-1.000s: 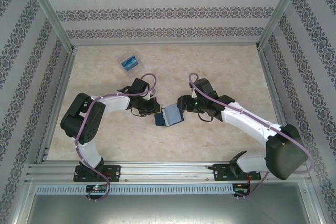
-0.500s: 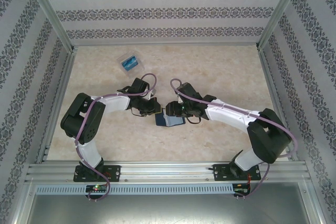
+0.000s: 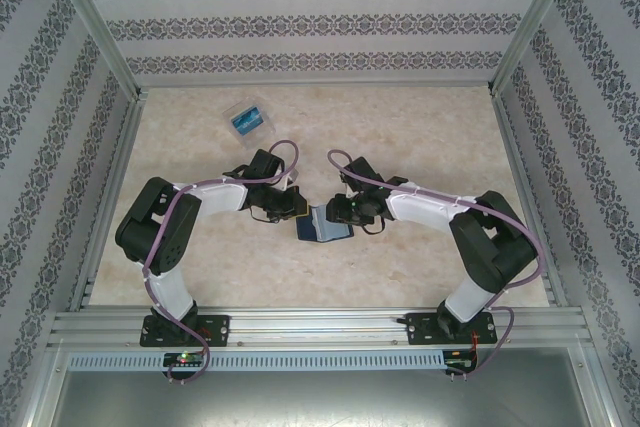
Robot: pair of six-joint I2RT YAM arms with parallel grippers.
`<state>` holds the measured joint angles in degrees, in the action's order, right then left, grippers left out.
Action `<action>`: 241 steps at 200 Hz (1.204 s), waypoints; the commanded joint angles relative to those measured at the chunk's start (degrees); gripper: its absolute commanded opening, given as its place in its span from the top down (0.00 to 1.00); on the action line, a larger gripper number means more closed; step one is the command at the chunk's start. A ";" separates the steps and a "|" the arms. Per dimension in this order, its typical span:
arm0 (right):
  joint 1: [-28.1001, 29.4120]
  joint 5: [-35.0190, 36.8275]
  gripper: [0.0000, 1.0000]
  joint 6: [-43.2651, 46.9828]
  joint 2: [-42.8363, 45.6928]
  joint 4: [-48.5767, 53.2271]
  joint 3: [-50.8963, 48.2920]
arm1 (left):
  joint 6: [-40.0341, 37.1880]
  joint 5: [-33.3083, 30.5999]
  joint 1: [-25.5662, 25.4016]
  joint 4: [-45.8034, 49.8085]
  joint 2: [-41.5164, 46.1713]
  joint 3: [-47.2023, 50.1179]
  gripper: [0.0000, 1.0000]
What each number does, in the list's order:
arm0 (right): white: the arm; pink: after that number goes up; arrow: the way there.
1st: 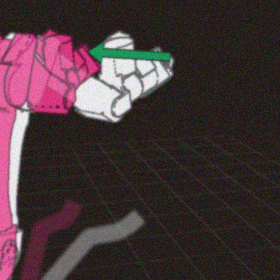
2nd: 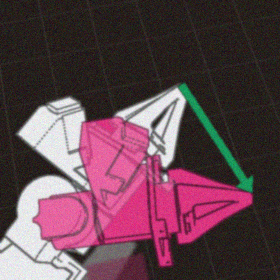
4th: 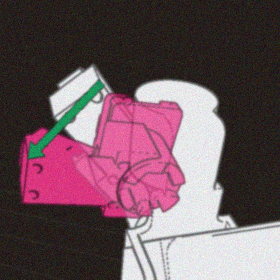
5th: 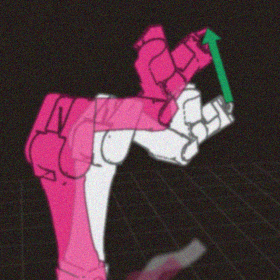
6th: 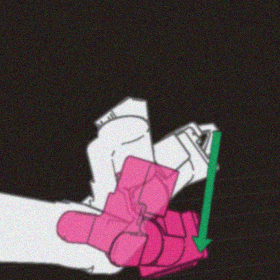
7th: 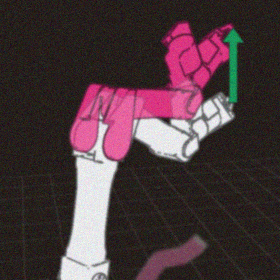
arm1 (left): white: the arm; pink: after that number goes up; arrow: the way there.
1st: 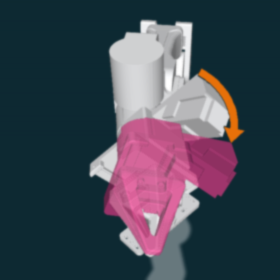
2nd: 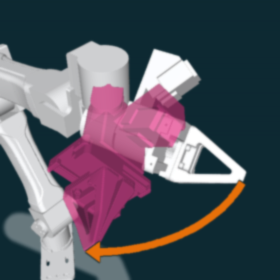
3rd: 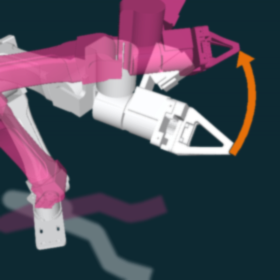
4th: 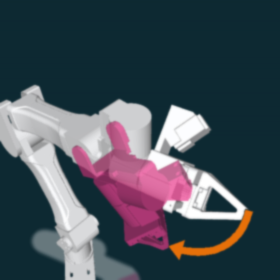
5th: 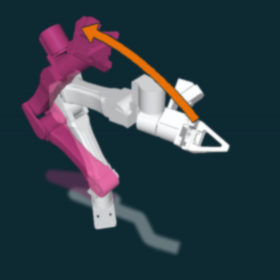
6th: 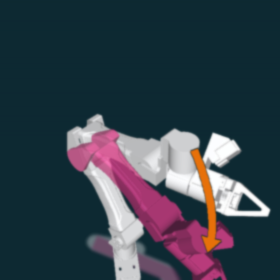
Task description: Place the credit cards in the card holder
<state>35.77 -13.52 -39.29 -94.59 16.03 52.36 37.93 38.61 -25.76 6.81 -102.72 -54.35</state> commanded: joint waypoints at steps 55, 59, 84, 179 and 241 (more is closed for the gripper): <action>0.24 2.05 0.57 0.74 -0.39 1.96 -0.42 | 0.64 1.06 0.35 -2.11 -1.43 0.56 0.95; 0.26 2.09 0.57 0.79 -0.32 2.04 -0.43 | 0.64 1.11 0.28 -2.18 -1.44 0.56 0.96; 0.29 1.73 0.60 0.87 -0.08 2.11 -0.57 | 1.21 1.50 0.32 -2.65 -1.52 0.51 0.96; 0.79 5.32 0.59 1.13 1.22 4.01 -1.20 | 1.18 1.35 0.35 -2.32 -1.61 0.79 0.97; 2.01 3.06 0.69 0.28 0.04 2.16 -1.48 | 1.39 1.46 0.34 -2.67 -1.52 0.73 0.97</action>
<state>36.71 -10.15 -38.87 -94.65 18.13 51.70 39.05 39.24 -25.76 5.48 -103.48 -54.33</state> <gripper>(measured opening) 0.325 0.097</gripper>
